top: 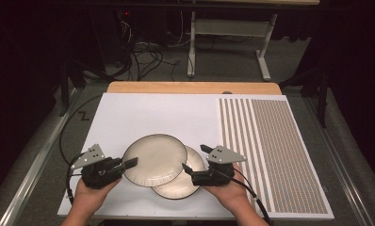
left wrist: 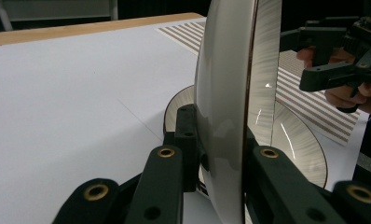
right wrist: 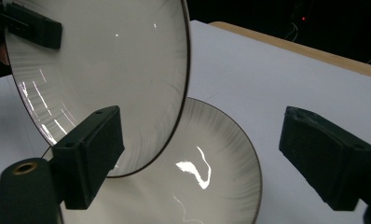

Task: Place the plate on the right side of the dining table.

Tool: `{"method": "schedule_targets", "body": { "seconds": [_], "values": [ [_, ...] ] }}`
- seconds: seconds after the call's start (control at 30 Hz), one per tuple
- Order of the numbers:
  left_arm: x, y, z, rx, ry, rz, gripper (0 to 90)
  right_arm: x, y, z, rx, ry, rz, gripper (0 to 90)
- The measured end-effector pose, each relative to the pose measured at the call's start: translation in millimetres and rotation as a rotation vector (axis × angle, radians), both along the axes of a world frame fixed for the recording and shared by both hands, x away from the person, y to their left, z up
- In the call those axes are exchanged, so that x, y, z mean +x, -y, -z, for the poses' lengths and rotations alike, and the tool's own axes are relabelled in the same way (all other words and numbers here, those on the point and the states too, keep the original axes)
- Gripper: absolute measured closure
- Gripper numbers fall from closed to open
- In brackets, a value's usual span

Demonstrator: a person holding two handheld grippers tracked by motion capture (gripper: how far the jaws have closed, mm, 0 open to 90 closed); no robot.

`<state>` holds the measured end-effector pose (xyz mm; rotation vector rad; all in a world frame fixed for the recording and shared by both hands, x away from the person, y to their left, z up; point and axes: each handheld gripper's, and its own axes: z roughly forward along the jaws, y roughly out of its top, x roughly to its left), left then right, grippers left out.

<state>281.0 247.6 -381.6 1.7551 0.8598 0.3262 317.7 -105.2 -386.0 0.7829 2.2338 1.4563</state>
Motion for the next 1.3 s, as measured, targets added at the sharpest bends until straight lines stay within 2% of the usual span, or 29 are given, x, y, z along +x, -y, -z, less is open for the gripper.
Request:
{"method": "schedule_targets", "body": {
  "seconds": [0.23, 0.4, 0.43, 0.47, 0.5, 0.53, 0.7, 0.87, 1.07, 1.2, 1.3],
  "values": [
    [0.1, 0.1, -0.1, 0.001, 0.001, 0.001, 79.4, 3.3, -15.1, 5.8, 0.014, -0.034, -0.022, 23.7],
    [-0.4, 0.4, 0.1, 0.0, 0.003, -0.002, 79.4, 4.9, -21.4, 9.8, 0.033, -0.062, -0.039, 38.9],
    [-0.4, 0.4, 0.1, 0.0, 0.003, -0.002, 79.4, 4.9, -21.4, 9.8, 0.033, -0.062, -0.039, 38.9],
    [-0.5, 0.5, 0.1, 0.0, 0.004, -0.002, 79.4, 6.3, -22.6, 11.4, 0.05, -0.08, -0.043, 48.0],
    [-0.5, 0.5, 0.1, 0.0, 0.004, -0.002, 79.5, 6.3, -22.6, 11.4, 0.05, -0.08, -0.043, 48.0],
    [-0.7, 0.7, 0.1, -0.002, 0.005, -0.003, 79.5, 8.5, -23.5, 12.4, 0.066, -0.105, -0.047, 54.6],
    [-1.1, 0.9, 0.2, -0.002, 0.009, -0.002, 79.5, 11.4, -25.1, 15.1, 0.082, -0.145, -0.059, 67.6],
    [-1.2, 0.4, 0.5, -0.002, 0.011, -0.001, 79.5, 14.5, -24.1, 15.7, 0.107, -0.177, -0.047, 75.6],
    [-0.6, -0.2, 1.1, -0.01, 0.005, 0.0, 79.5, 16.3, -23.1, 15.8, 0.12, -0.193, -0.04, 80.1],
    [0.9, -2.6, 2.6, -0.047, -0.021, -0.001, 80.2, 17.5, -21.4, 14.7, 0.146, -0.224, -0.042, 82.8],
    [1.4, -3.7, 3.1, -0.066, -0.03, -0.004, 80.6, 16.3, -20.6, 12.8, 0.152, -0.226, -0.044, 83.8]
  ]
}}
